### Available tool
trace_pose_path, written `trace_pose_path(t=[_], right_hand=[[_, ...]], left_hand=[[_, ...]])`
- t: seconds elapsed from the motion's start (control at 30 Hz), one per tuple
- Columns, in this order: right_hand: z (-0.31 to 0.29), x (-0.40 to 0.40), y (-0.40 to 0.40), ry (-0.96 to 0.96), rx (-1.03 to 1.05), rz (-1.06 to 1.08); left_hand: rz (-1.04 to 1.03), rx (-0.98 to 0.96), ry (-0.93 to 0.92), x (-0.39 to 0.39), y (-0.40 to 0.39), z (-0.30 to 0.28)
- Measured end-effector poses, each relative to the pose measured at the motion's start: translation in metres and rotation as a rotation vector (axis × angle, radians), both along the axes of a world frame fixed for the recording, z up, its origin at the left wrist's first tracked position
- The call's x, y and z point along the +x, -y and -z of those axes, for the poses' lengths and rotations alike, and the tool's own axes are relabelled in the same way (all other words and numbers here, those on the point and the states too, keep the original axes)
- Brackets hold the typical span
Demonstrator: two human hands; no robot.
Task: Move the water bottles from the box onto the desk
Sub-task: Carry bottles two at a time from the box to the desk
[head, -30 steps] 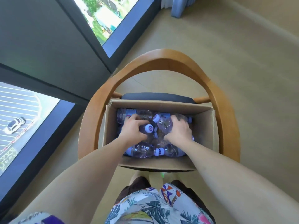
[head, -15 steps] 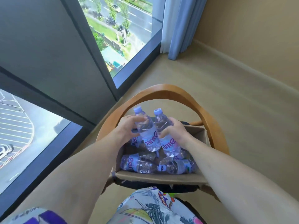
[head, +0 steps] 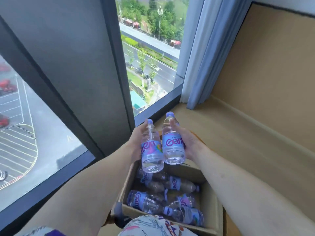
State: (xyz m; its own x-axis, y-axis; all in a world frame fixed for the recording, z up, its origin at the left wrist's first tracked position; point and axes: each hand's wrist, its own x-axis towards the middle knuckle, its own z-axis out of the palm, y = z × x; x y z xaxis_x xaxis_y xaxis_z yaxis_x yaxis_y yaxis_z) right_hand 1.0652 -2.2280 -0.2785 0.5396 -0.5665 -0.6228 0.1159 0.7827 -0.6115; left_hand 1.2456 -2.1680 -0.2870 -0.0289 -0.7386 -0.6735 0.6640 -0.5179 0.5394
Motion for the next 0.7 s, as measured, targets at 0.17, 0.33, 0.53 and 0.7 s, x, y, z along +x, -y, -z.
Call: trace_pose_path(t=[0.17,0.33,0.53,0.7], right_hand=[[-0.042,0.018,-0.008,0.063,-0.009,-0.099],[-0.064,0.035,-0.031,0.193,-0.021,-0.182],[-0.079,0.068,-0.077,0.237,-0.159,-0.427],[-0.088,0.098,-0.142,0.224,-0.159,-0.591]], left_hand=[[0.012,-0.057,0.158,0.005,-0.029,-0.056],[-0.322,-0.18,0.21,0.005,-0.073,-0.087],[-0.55,-0.086,0.335,0.006,-0.163,-0.107],[-0.69,-0.015,0.334,0.003,-0.25,-0.124]])
